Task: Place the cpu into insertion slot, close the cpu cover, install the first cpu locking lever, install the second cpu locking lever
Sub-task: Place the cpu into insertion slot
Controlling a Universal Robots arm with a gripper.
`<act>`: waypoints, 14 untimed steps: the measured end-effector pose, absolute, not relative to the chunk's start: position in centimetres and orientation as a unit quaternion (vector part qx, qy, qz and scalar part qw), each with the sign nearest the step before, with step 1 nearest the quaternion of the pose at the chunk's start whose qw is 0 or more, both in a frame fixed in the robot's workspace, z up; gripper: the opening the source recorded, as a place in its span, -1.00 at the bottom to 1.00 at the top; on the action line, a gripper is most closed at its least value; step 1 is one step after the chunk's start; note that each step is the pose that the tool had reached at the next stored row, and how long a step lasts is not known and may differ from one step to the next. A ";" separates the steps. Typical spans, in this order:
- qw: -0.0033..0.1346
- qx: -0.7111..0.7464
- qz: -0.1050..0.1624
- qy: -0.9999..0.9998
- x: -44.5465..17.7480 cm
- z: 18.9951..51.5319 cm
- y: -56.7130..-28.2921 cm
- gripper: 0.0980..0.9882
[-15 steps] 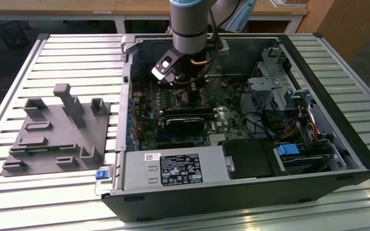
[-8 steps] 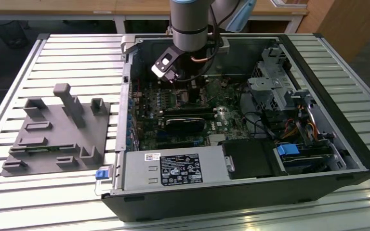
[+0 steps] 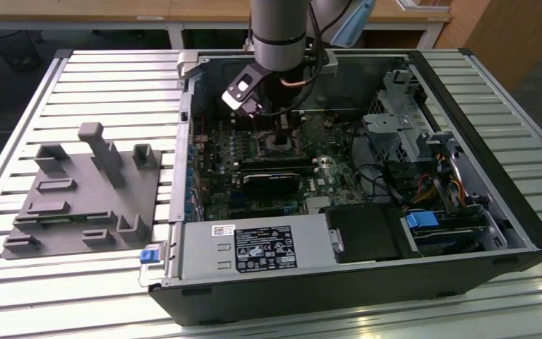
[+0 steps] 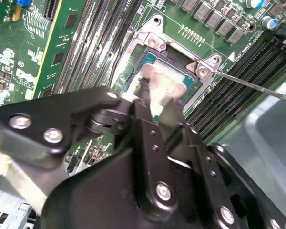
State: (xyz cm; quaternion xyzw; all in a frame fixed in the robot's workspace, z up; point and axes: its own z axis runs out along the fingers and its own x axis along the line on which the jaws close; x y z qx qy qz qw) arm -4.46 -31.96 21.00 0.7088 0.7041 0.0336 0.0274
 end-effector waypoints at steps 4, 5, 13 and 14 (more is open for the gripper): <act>0.025 0.709 0.032 0.704 -4.4 21.2 -32.0 -0.70; 0.025 0.709 0.031 0.704 -4.3 21.3 -32.0 -0.83; 0.024 0.709 0.030 0.704 -4.3 21.7 -32.0 -0.97; 0.023 0.709 0.030 0.704 -4.3 21.7 -32.0 -0.97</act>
